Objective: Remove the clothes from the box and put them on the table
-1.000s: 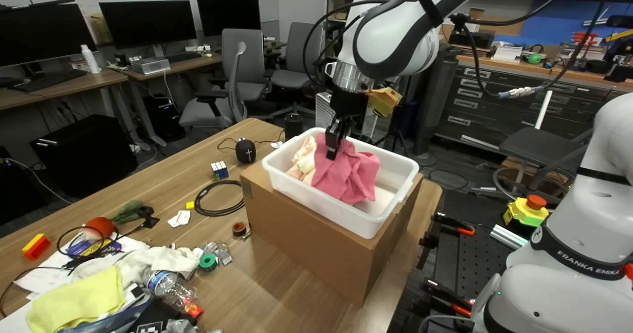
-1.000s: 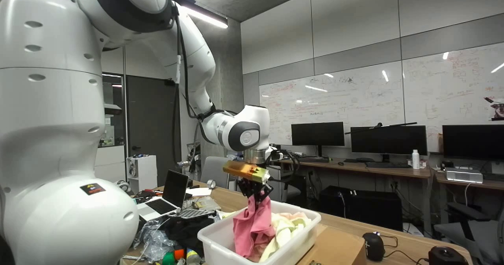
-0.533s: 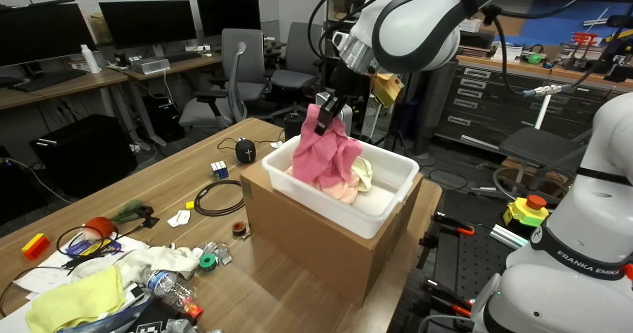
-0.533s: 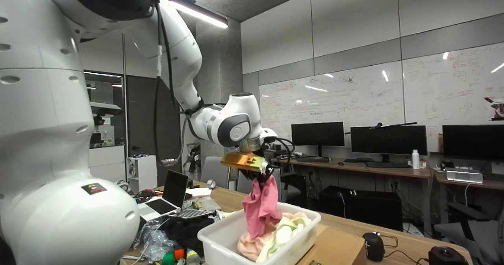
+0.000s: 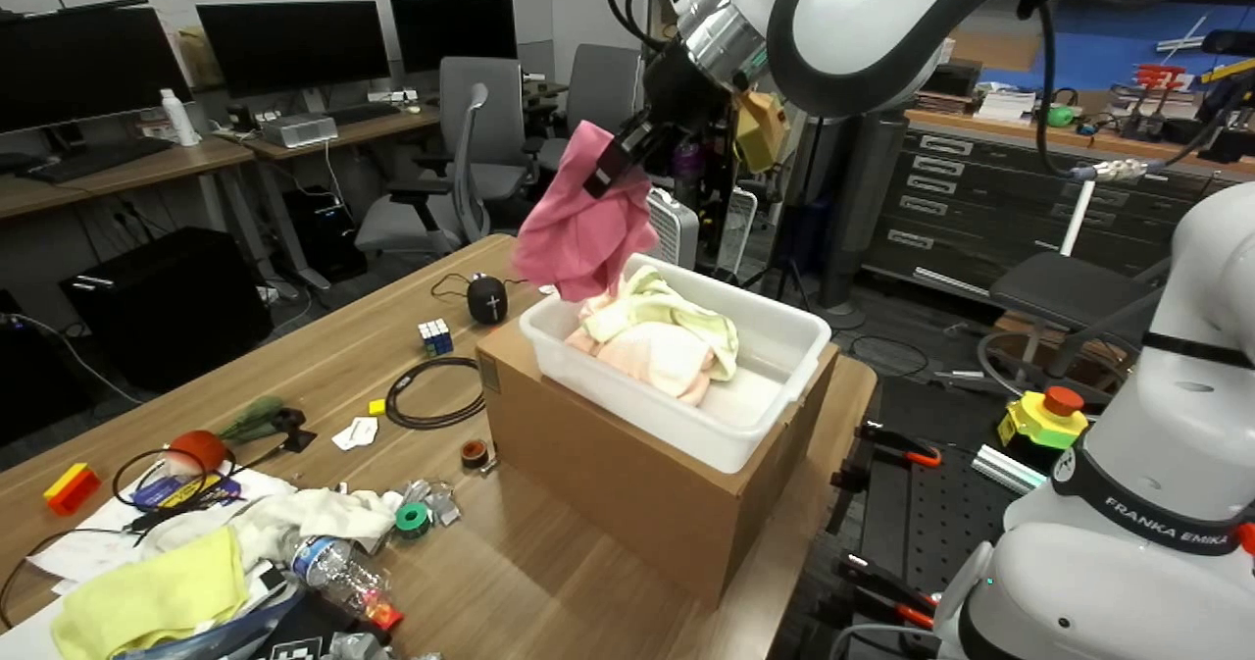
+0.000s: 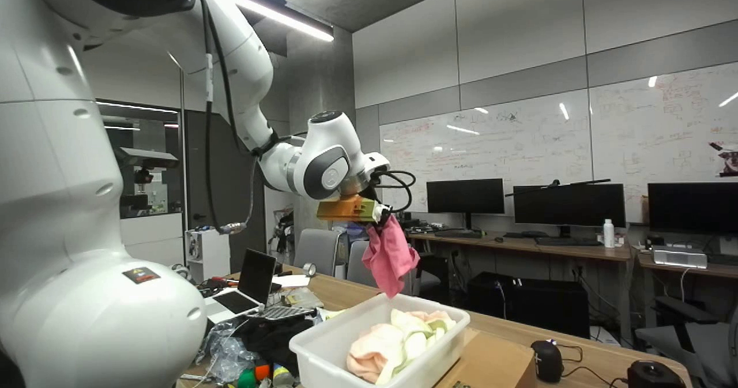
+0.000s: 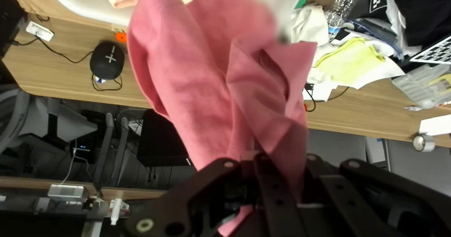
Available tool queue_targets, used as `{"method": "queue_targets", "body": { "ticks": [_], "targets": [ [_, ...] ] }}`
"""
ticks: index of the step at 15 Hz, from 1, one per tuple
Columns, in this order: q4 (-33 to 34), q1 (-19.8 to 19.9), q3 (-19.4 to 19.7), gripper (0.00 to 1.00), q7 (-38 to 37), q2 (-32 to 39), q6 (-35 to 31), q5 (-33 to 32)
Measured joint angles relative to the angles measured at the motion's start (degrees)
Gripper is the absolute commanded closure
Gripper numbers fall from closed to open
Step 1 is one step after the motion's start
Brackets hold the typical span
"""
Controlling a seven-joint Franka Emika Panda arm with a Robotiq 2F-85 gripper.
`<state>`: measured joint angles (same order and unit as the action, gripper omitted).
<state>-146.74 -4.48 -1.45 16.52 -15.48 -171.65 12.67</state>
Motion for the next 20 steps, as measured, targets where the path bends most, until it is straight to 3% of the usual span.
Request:
{"method": "queue_targets", "body": {
  "ticks": [3,9,14,20],
  "targets": [
    [-0.3,-0.6,-2.3,0.9,0.6,-0.5,0.1,-1.4],
    [-1.0,-6.3,-5.2,0.9,5.5,-0.4,7.2,-2.4],
    [-2.3,-11.8,-5.2,0.91,8.2,-0.1,12.9,-7.0],
    [-3.6,-15.6,-5.6,0.91,13.0,0.6,16.8,-9.7]
  ]
}}
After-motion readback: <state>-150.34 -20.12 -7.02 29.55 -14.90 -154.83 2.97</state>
